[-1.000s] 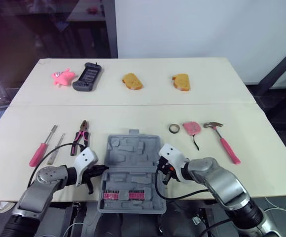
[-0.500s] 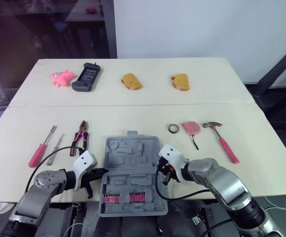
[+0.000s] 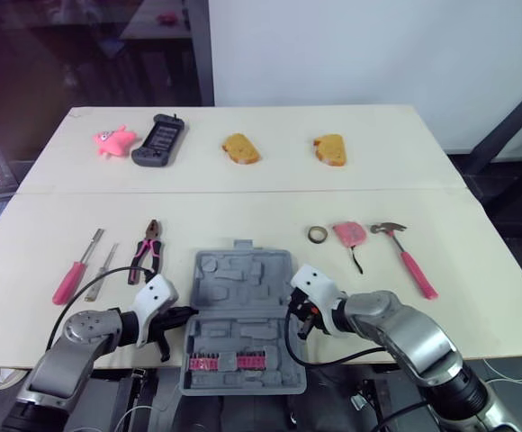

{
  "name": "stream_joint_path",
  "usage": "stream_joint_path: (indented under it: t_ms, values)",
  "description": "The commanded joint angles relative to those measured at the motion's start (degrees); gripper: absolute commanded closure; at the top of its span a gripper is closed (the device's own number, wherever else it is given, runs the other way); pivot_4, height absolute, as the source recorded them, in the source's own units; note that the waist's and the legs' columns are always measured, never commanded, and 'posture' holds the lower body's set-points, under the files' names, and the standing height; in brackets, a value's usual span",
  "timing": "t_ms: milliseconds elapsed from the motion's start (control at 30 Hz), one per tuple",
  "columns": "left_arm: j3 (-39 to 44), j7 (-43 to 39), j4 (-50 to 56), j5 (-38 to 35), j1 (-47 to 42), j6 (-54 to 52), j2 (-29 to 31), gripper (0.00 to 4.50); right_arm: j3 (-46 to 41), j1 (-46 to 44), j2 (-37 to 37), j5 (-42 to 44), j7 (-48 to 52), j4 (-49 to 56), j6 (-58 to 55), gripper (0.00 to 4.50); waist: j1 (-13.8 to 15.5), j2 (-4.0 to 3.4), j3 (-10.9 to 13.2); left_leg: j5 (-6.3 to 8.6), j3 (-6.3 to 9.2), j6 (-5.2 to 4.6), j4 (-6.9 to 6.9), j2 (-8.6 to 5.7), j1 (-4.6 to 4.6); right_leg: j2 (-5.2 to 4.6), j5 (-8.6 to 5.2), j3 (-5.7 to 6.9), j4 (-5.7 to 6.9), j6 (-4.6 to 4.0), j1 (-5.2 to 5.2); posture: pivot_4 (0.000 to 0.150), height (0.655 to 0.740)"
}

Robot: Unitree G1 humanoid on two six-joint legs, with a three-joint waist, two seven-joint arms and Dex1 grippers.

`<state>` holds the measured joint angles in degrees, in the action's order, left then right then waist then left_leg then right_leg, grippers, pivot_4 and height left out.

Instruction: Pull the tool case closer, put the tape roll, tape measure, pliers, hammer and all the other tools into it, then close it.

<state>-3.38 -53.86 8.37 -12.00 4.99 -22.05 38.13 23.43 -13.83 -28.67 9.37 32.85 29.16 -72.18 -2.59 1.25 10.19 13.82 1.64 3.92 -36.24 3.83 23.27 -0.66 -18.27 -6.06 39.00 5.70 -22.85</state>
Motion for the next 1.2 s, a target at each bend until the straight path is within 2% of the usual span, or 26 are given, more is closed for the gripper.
stream_joint_path:
  t_ms: [33,333,533,667,833,900,967,1067,1100,1200]
  values:
    - [-2.21,-0.73,-0.37,-0.09,1.33,-0.74,-0.07,4.5,1.35,1.06,-0.2,1.84,-0.26,1.04,-1.08,4.48,0.0,0.01,0.0,0.0,0.0,0.0,0.0,0.0,0.0,0.0,0.0,0.0,0.0,-0.01,0.0,0.15,0.74]
    - [-1.7,-0.62,-1.26,0.18,1.25,-0.32,0.33,4.5,0.64,1.32,-1.02,2.82,-0.97,1.05,-1.04,4.48,0.02,0.01,-0.02,0.0,0.0,0.0,0.0,0.0,0.0,0.0,-0.04,0.0,-0.01,-0.08,0.0,0.15,0.74]
    - [3.55,-0.54,-3.66,-0.12,1.2,3.18,3.35,4.5,-7.29,3.6,-6.28,2.89,1.46,-0.07,10.78,4.48,-0.16,0.06,0.01,0.0,-0.02,0.0,0.01,0.0,0.04,-0.01,-0.07,-0.01,-0.05,-0.13,-0.05,0.15,0.74]
    - [10.66,-4.63,-4.95,-4.2,3.41,6.38,7.75,4.5,-19.16,7.93,-11.78,7.14,8.46,-0.12,22.19,4.48,-0.34,0.1,0.06,0.0,-0.04,0.0,0.1,0.01,0.07,0.03,-0.05,-0.05,-0.04,-0.08,-0.19,0.15,0.74]
    - [21.02,-11.22,-9.23,-7.96,7.13,15.19,12.13,4.5,-36.07,13.52,-14.76,14.79,15.94,-2.04,29.43,4.48,0.02,0.17,0.14,0.0,-0.08,0.0,0.12,0.02,0.15,0.0,-0.07,-0.04,-0.06,-0.07,-0.25,0.15,0.74]
    - [27.97,-13.62,-13.1,-12.39,6.96,15.18,13.17,4.5,-42.99,18.44,-18.78,12.72,20.67,-7.58,37.57,4.48,0.41,0.17,0.18,0.0,-0.12,0.0,0.08,0.01,0.15,-0.04,-0.15,-0.04,-0.11,-0.21,-0.22,0.15,0.74]
    - [33.64,-17.18,-17.9,-14.48,7.67,15.47,15.98,4.5,-50.77,21.51,-21.06,14.11,24.87,-13.05,41.62,4.48,0.48,0.28,0.24,0.0,-0.15,0.0,0.07,0.0,0.15,-0.06,-0.17,-0.04,-0.21,-0.24,-0.16,0.15,0.74]
    - [37.92,-20.3,-26.11,-14.03,8.05,17.85,19.77,4.5,-57.41,24.57,-23.13,15.29,28.68,-19.01,45.07,3.72,0.07,0.28,0.29,0.0,-0.18,0.0,0.07,0.01,0.13,-0.05,-0.17,-0.06,-0.37,-0.27,-0.12,0.15,0.74]
    - [38.57,-20.66,-29.57,-13.14,7.85,19.43,20.83,4.5,-58.9,25.23,-23.58,15.29,29.38,-20.94,46.03,3.34,-0.02,0.28,0.29,0.0,-0.21,0.0,0.08,0.01,0.1,-0.05,-0.17,-0.08,-0.38,-0.27,-0.09,0.15,0.74]
    - [39.47,-20.99,-40.58,-11.35,5.97,23.74,23.45,3.65,-62.18,27.29,-24.0,16.36,32.53,-25.18,48.49,1.91,-0.37,0.22,0.31,0.0,-0.27,0.0,0.16,0.03,0.0,-0.05,-0.22,-0.11,-0.39,-0.35,-0.07,0.15,0.74]
